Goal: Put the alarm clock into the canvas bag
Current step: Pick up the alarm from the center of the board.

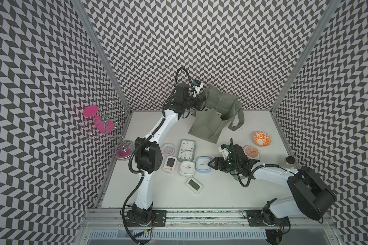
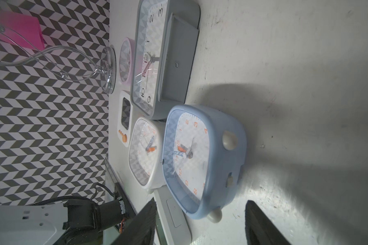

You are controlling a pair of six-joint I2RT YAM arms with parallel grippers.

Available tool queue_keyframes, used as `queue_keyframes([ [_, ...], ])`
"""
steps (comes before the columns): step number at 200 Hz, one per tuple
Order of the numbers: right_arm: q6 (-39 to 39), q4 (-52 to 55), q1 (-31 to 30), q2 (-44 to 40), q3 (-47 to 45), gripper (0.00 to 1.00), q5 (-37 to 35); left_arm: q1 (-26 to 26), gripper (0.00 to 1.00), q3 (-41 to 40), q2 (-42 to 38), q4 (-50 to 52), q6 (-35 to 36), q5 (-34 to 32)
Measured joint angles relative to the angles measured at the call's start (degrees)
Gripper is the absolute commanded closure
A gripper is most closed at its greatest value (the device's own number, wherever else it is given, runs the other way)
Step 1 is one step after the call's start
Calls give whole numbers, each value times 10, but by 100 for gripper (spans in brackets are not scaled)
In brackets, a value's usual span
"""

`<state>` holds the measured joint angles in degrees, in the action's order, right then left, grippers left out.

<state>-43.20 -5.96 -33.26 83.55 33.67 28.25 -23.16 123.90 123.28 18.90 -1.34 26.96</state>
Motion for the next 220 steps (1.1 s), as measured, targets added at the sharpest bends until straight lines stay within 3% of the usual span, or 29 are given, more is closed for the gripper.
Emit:
queue_keyframes([
  [106,-52,-112,0,59,-28,27,45,0,100,0,2,-4,0,4],
  [220,-155,-312,0,135,-76,32,107,0,100,0,2,-4,0,3],
])
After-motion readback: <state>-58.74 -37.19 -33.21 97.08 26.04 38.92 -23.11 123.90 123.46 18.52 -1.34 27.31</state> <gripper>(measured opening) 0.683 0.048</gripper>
